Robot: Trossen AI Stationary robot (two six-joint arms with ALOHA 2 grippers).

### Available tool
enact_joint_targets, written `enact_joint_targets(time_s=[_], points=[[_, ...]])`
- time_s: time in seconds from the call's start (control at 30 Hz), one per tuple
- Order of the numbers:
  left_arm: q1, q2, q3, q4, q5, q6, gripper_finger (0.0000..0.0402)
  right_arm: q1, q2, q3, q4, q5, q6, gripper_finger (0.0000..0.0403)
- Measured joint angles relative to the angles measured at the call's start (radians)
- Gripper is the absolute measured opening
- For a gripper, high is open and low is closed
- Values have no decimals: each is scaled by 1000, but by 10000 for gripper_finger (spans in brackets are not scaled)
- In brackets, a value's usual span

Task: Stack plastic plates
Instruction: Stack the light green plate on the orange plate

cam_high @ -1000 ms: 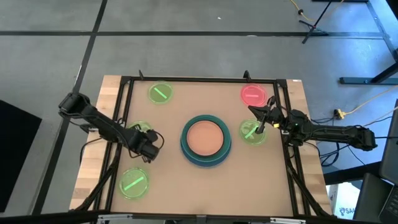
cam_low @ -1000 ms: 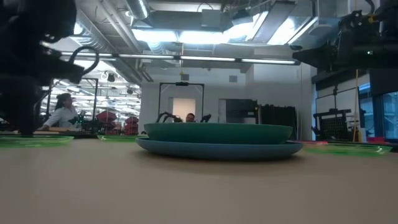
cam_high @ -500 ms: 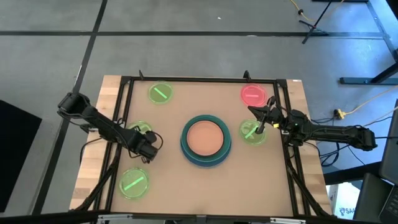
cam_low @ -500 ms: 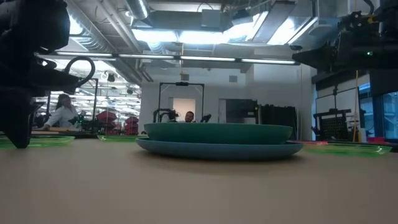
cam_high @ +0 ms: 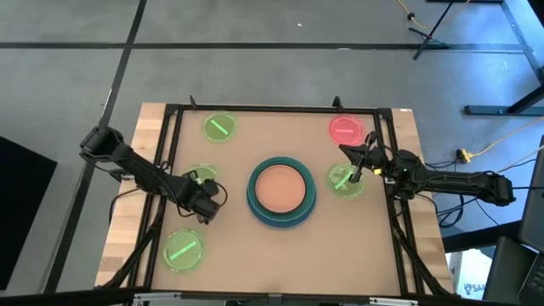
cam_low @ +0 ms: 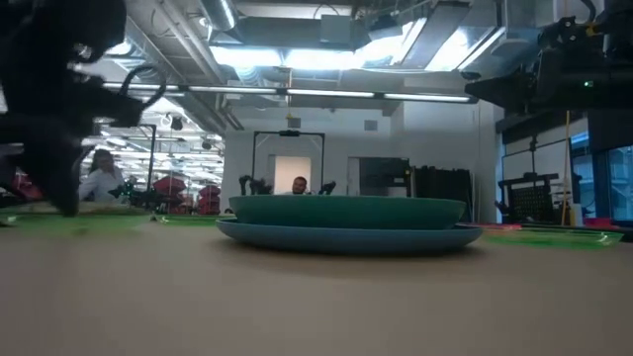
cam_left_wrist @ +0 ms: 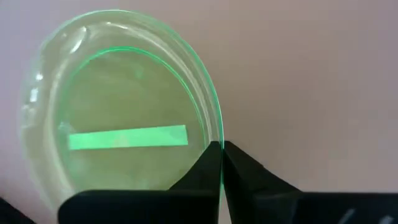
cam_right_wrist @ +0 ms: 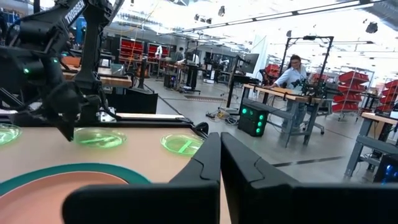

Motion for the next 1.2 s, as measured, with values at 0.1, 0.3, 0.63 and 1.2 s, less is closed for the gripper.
enact_joint_targets(time_s=[0.1, 0.3, 0.63, 1.2], points=[[0, 0, 60, -8, -31, 46, 3, 0, 0, 0, 0, 0, 0, 3], [0, 0, 196, 31, -135, 149, 3, 0, 0, 0, -1, 0, 7, 3], [63, 24, 235, 451, -192, 570, 4, 0, 0, 0, 24, 0, -21, 3], [192, 233, 238, 965, 22, 936, 4, 0, 0, 0, 80, -9, -23, 3]])
